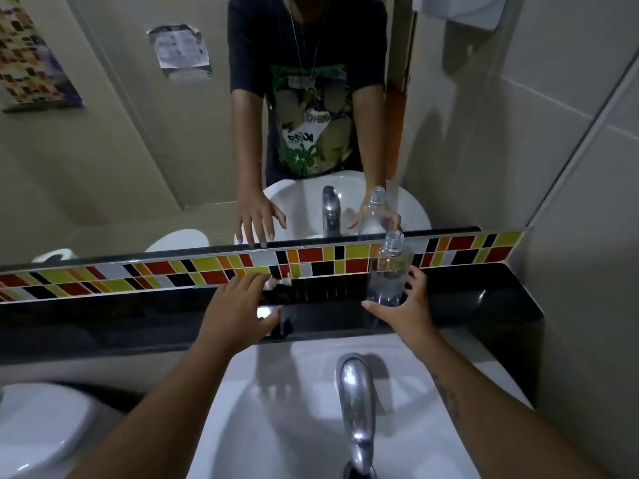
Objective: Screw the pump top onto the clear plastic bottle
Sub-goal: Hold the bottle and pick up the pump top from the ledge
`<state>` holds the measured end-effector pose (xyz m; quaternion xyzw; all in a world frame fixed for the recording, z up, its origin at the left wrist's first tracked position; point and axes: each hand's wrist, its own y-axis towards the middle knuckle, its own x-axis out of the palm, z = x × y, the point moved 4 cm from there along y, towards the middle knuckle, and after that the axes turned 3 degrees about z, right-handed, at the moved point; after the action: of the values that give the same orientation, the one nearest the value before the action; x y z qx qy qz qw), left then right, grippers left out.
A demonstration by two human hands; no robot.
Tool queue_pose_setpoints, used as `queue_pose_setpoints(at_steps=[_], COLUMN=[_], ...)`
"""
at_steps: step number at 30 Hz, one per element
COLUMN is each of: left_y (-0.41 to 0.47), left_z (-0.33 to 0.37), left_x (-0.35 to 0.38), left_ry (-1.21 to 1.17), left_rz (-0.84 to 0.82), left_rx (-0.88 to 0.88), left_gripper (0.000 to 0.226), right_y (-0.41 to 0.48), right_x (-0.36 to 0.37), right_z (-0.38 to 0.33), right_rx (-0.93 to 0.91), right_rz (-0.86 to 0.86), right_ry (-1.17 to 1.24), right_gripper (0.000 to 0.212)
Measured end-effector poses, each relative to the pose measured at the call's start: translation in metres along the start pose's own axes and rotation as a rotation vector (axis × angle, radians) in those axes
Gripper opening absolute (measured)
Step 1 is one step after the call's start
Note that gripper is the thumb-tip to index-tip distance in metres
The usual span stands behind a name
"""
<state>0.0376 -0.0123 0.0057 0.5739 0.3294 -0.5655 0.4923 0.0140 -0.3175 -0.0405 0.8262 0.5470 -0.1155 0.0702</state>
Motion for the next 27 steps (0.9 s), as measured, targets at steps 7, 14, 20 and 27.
queue_pose_setpoints(at_steps=[7, 14, 20, 27], left_y=[0.016, 0.021, 0.028, 0.036], left_z=[-0.006, -0.014, -0.023, -0.027], left_x=[0.025, 0.034, 0.038, 0.046], left_ry=[-0.018, 0.034, 0.087, 0.16], left_rz=[-0.029, -0.016, -0.009, -0.005], left_rx=[-0.04, -0.054, -0.03, 0.014], left_gripper=[0.069, 0.064, 0.06, 0.044], right_y=[0.022, 0.035, 0.033, 0.031], right_x=[0.017, 0.03, 0.034, 0.036], right_z=[0.025, 0.028, 0.016, 0.013], right_rx=[0.006, -0.007, -0.058, -0.013], right_rz=[0.043, 0.072, 0.113, 0.129], right_ry=[-0.076, -0.23, -0.416, -0.53], right_gripper=[0.087, 0.077, 0.079, 0.087])
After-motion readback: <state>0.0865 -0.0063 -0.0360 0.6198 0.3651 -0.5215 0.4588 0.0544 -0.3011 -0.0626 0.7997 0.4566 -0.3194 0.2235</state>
